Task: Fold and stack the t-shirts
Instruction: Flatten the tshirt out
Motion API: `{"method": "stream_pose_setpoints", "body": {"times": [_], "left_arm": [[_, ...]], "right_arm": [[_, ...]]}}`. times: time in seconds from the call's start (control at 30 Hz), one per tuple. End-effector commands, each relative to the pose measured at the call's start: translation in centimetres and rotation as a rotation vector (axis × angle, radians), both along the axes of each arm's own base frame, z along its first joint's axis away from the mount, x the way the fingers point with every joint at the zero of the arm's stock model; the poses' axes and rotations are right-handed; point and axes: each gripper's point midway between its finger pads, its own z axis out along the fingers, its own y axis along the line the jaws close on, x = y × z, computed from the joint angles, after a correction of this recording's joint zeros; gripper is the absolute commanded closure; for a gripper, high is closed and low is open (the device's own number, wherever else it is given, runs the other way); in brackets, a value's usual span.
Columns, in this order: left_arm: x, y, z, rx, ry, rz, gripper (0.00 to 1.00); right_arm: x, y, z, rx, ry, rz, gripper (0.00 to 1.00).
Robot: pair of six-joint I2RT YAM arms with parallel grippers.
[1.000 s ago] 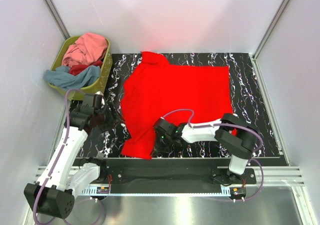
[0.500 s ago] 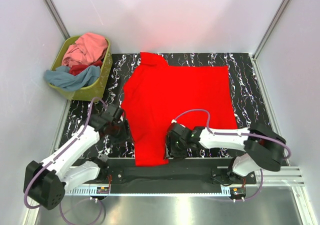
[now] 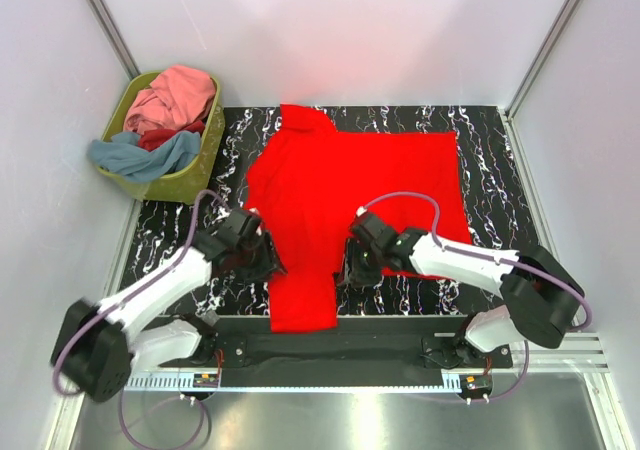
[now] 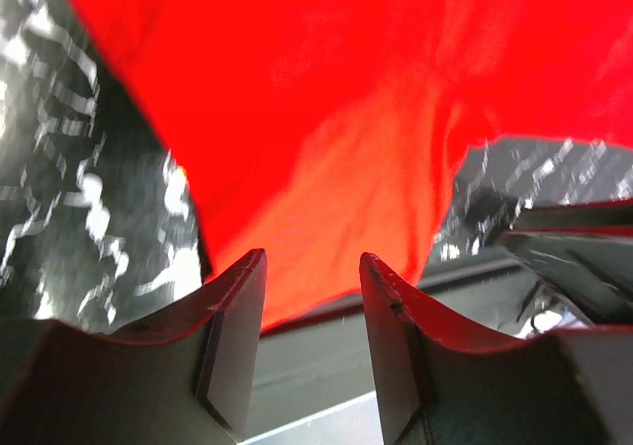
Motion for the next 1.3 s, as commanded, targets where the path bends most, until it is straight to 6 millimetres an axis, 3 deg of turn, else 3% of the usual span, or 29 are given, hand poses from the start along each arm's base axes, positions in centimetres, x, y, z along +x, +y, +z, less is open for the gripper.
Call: {"method": "stream_pose_setpoints", "body": {"times": [0.0, 0.17, 0.33, 0.37, 0.43, 0.5, 0.53, 0.6, 0.7, 0.73, 0.77, 0.83, 0.87, 1.07, 1.13, 1.27], "left_arm": [[4.1, -1.3, -0.2, -0.003, -0.054, 0.015, 0.53], [7.6, 0.0, -3.2, 0.075, 0.011, 0.031, 0.55], [11.8, 1.2, -4.5, 0.125, 0.026, 0.032, 0.55], [12.2, 1.7, -5.8, 0.134, 0.066, 0.021, 0.55], [14.5, 1.5, -5.6, 0.129, 0.050, 0.012, 0.56], [15.6, 1.9, -6.6, 0.145, 0.072, 0.001, 0.56], [17.3, 1.6, -5.7, 0.144, 0.039, -0.002, 0.56], [17.5, 2.2, -5.3, 0.179, 0.056, -0.009, 0.56], [16.4, 2.8, -2.5, 0.177, 0.013, 0.024, 0.51], [14.9, 3.4, -2.5, 0.189, 0.028, 0.030, 0.49], [13.9, 4.2, -0.6, 0.204, -0.011, 0.052, 0.48], [10.9, 5.5, -0.9, 0.226, 0.008, 0.067, 0.48], [9.5, 6.2, 0.3, 0.233, -0.006, 0.085, 0.48], [0.8, 8.8, -2.2, 0.265, 0.136, 0.185, 0.51], [-0.4, 9.1, -3.0, 0.265, 0.155, 0.225, 0.52], [-0.7, 9.2, -4.0, 0.259, 0.190, 0.302, 0.53]], "right_arm": [[2.6, 0.3, 1.9, 0.027, -0.053, 0.031, 0.53], [5.2, -2.2, 2.9, 0.014, -0.059, -0.023, 0.53], [5.2, -5.0, 3.4, -0.010, -0.061, -0.061, 0.52], [5.3, -5.6, 3.5, -0.011, -0.056, -0.081, 0.52], [5.0, -6.4, 3.8, -0.011, -0.058, -0.094, 0.52], [4.8, -7.0, 4.2, -0.015, -0.059, -0.106, 0.52], [4.9, -7.2, 4.3, -0.016, -0.061, -0.110, 0.51], [5.0, -7.5, 4.7, -0.020, -0.072, -0.109, 0.51], [5.3, -7.8, 5.1, -0.029, -0.081, -0.105, 0.50], [5.3, -7.8, 5.2, -0.028, -0.077, -0.104, 0.50], [5.4, -7.7, 5.2, -0.026, -0.077, -0.105, 0.50], [5.7, -7.4, 5.6, -0.013, -0.081, -0.104, 0.49], [5.8, -7.3, 5.7, -0.007, -0.081, -0.103, 0.50], [6.2, -6.5, 6.1, 0.027, -0.075, -0.102, 0.48], [6.1, -6.6, 6.2, 0.035, -0.080, -0.109, 0.48], [5.7, -6.8, 6.3, 0.065, -0.066, -0.133, 0.48]]}}
